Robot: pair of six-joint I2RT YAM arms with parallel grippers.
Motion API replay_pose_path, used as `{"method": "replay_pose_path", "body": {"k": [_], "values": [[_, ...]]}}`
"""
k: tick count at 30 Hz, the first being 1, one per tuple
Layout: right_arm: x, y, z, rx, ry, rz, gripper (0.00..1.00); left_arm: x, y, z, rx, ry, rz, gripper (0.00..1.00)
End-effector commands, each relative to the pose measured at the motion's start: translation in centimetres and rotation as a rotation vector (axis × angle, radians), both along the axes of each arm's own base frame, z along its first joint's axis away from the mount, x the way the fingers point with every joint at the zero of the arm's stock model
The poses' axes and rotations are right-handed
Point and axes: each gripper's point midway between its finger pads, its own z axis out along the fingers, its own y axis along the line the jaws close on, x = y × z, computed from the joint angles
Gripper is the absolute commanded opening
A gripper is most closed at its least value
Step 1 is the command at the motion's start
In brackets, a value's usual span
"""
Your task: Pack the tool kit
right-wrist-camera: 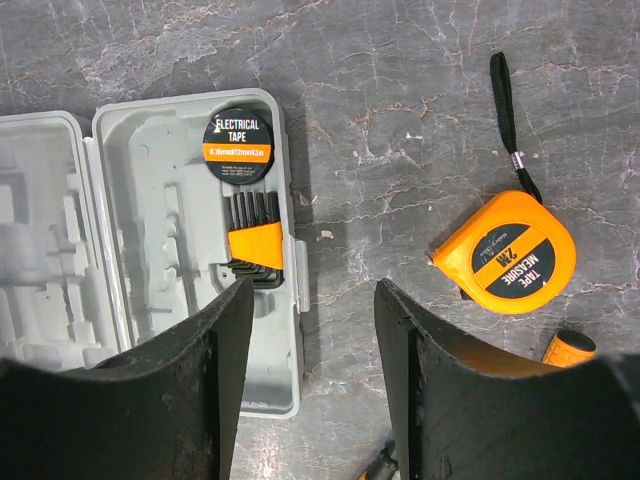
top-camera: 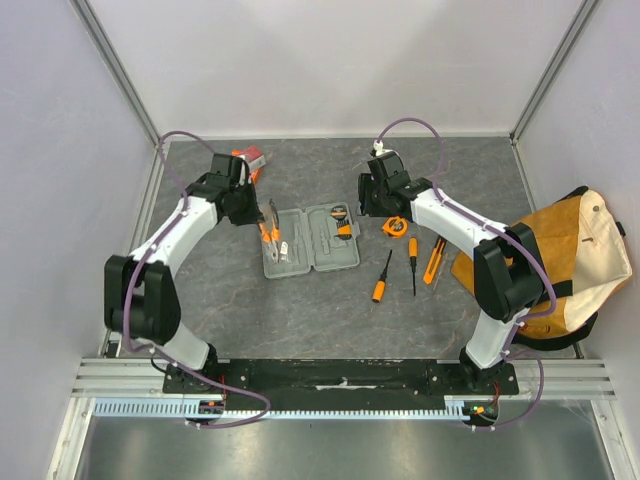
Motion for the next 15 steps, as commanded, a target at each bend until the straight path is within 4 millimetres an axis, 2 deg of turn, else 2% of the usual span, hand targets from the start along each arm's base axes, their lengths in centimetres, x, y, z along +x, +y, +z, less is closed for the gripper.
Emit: {"method": "replay_pose_path", "body": {"k": [1, 9, 15], "values": [[0.0, -0.1, 1.8, 0.018, -0.040, -0.010, 0.58, 3.4, -2.2, 1.4, 0.028, -0.067, -0.117, 0.02], [0.2, 0.2, 2.3, 0.034, -0.046, -0.008, 0.58, 3.5, -2.9, -1.5, 0.101, 0.053, -0.118, 0.02], [0.5, 0.6, 2.5, 0.046, -0.046, -0.008, 0.58, 2.7, -2.3, -3.6, 0.156, 0.150, -0.108, 0.02]]}}
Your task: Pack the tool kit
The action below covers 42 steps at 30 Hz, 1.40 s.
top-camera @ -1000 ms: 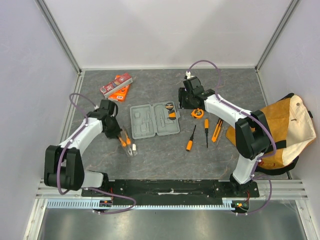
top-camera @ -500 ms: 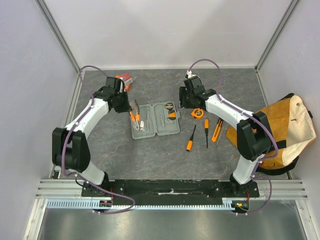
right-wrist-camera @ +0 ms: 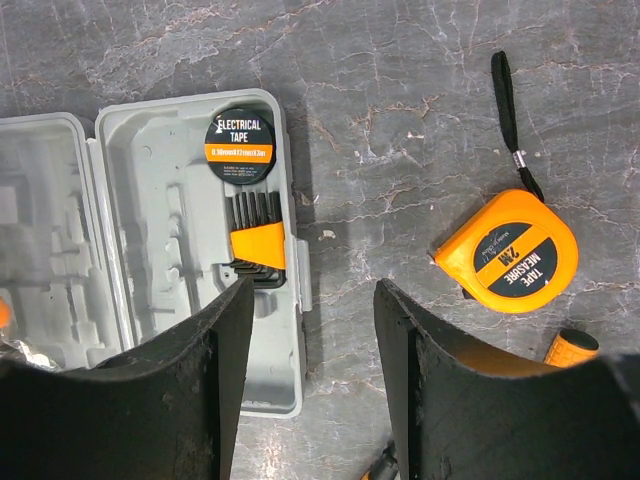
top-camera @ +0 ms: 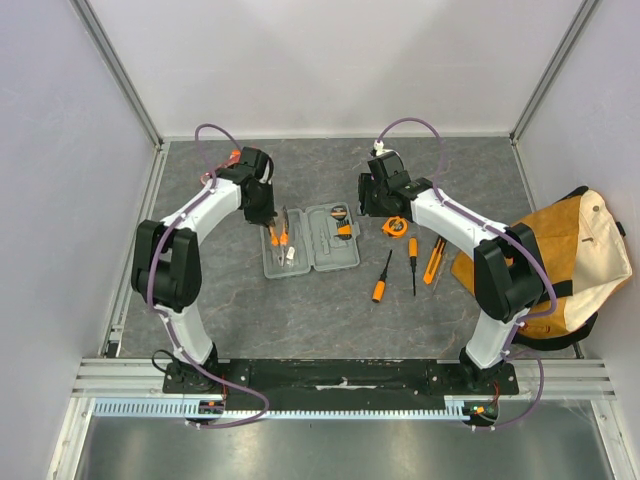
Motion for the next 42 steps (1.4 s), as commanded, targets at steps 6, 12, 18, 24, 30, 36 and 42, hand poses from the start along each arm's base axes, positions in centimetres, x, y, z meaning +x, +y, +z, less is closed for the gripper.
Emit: {"method": "replay_pose_path", "body": {"k": [6, 12, 18, 24, 30, 36, 42], "values": [[0.7, 0.8, 2.2, 0.051, -0.040, -0.007, 0.58, 0.6, 1.1, -0.2, 0.098, 0.019, -0.015, 0.02], [0.7, 1.0, 2.0, 0.055, -0.036, -0.006, 0.58, 1.2, 1.1, -1.1, 0.116, 0.031, -0.014, 0.02], [0.9, 1.0, 2.3, 0.057, -0.042, -0.004, 0.58, 1.7, 0.7, -2.1, 0.120, 0.049, -0.009, 0.02], [0.9, 1.1, 2.4, 0.060, -0.044, -0.002, 0.61, 1.3, 0.8, -2.6, 0.138, 0.072, -0.012, 0.05], [1.0, 1.4, 3.3, 0.075, -0.060, 0.008, 0.64, 1.5, 1.1, -1.3, 0.188, 0.045, -0.006, 0.26], [0.8, 2.8, 4.2, 0.093, -0.079, 0.062, 0.65, 1.3, 1.6, -0.6, 0.219, 0.034, 0.006, 0.33], [0.1, 5.7, 5.1, 0.110, -0.110, 0.166, 0.66, 1.0, 1.9, -0.4, 0.223, 0.026, 0.028, 0.33]]}}
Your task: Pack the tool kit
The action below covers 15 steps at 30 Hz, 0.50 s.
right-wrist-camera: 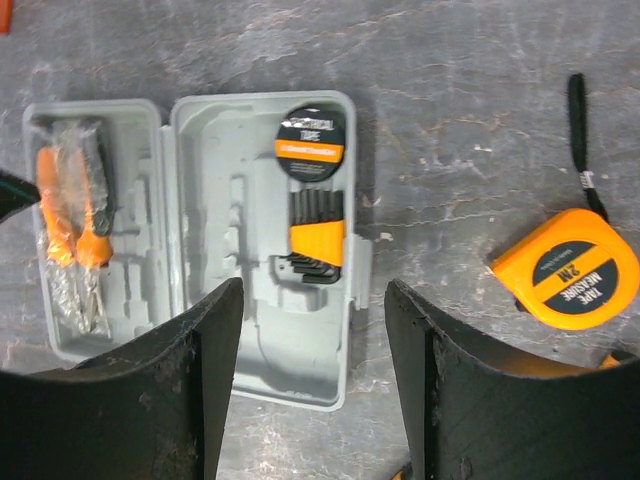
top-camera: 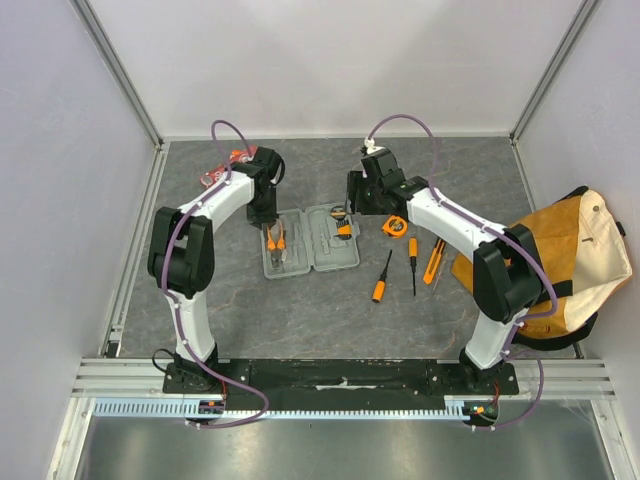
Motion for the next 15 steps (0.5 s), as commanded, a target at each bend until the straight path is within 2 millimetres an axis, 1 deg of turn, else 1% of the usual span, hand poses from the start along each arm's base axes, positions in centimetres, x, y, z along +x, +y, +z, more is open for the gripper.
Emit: {"method": "replay_pose_path", "body": {"k": [1, 3, 6, 8, 11, 14, 15], "values": [[0.4, 4.0, 3.9, 0.051, -0.114, 0.126, 0.65, 0.6, 0.3, 2.6, 0.008, -0.082, 0.008, 0.33], [0.1, 5.9, 4.2, 0.041, -0.141, 0.184, 0.65, 0.6, 0.2, 2.7, -0.003, -0.094, 0.019, 0.36], [-0.8, 9.1, 3.7, 0.046, -0.153, 0.278, 0.62, 0.7, 0.1, 2.4, -0.030, -0.105, 0.041, 0.37], [-1.3, 11.2, 3.3, 0.067, -0.155, 0.329, 0.58, 0.8, 0.2, 2.1, -0.060, -0.108, 0.068, 0.35], [-1.5, 13.7, 2.8, 0.085, -0.174, 0.382, 0.54, 1.0, 0.5, 1.5, -0.128, -0.105, 0.110, 0.30], [-1.5, 15.4, 1.9, 0.078, -0.180, 0.410, 0.49, 1.3, 0.8, 1.5, -0.189, -0.115, 0.138, 0.26], [-1.4, 15.9, 1.3, 0.075, -0.176, 0.420, 0.47, 1.4, 0.9, 1.4, -0.203, -0.117, 0.139, 0.25]]}}
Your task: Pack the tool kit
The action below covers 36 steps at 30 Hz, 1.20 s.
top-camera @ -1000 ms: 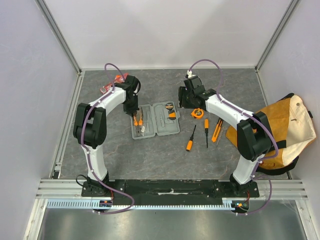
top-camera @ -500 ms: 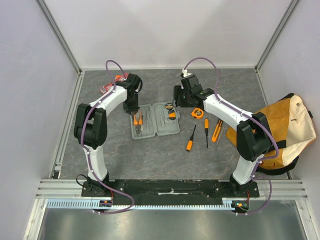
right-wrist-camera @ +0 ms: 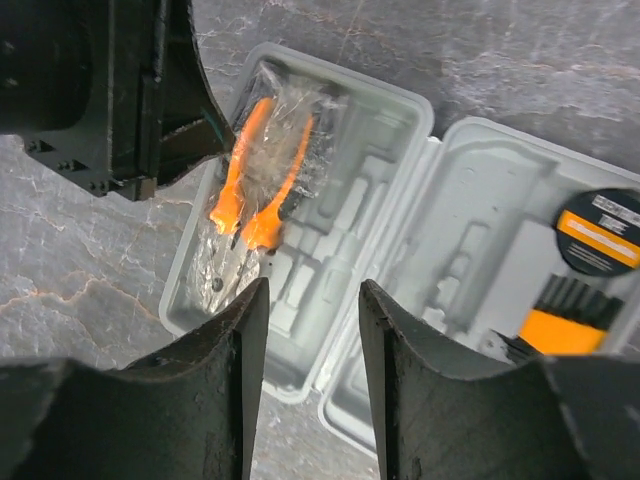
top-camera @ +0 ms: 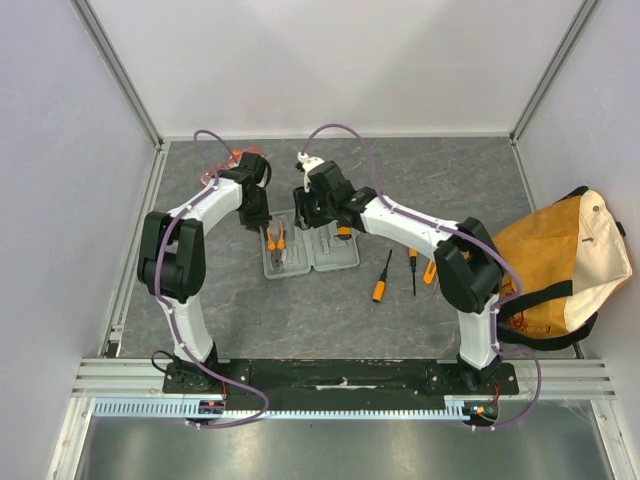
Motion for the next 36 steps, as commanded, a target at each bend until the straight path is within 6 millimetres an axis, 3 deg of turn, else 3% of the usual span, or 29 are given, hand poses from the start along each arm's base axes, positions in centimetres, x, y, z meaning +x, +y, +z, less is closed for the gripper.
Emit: {"method": "replay_pose_path", "body": {"k": [1, 9, 17, 20, 29, 36], "values": [[1.5, 3.0, 0.6, 0.036, -0.068, 0.054, 0.46, 1.8, 0.0, 1.9, -0.123, -0.093, 0.063, 0.24], [2.2, 6.1, -2.2, 0.017, -0.066, 0.082, 0.37, 1.7, 0.2, 1.6, -0.203, -0.080, 0.057, 0.17], [2.6, 7.0, -4.3, 0.002, -0.041, 0.063, 0.33, 2.8, 0.3, 6.1, -0.242, -0.201, 0.048, 0.17], [2.6, 7.1, -5.7, -0.018, -0.021, 0.052, 0.31, 2.9, 0.1, 6.6, -0.258, -0.210, 0.046, 0.17], [2.4, 6.9, -7.9, -0.046, 0.013, 0.032, 0.29, 1.9, -0.8, 2.2, -0.274, -0.083, 0.021, 0.19], [2.2, 6.7, -8.3, -0.053, 0.026, 0.028, 0.30, 1.9, -1.5, 1.0, -0.281, -0.061, 0.004, 0.17]]}}
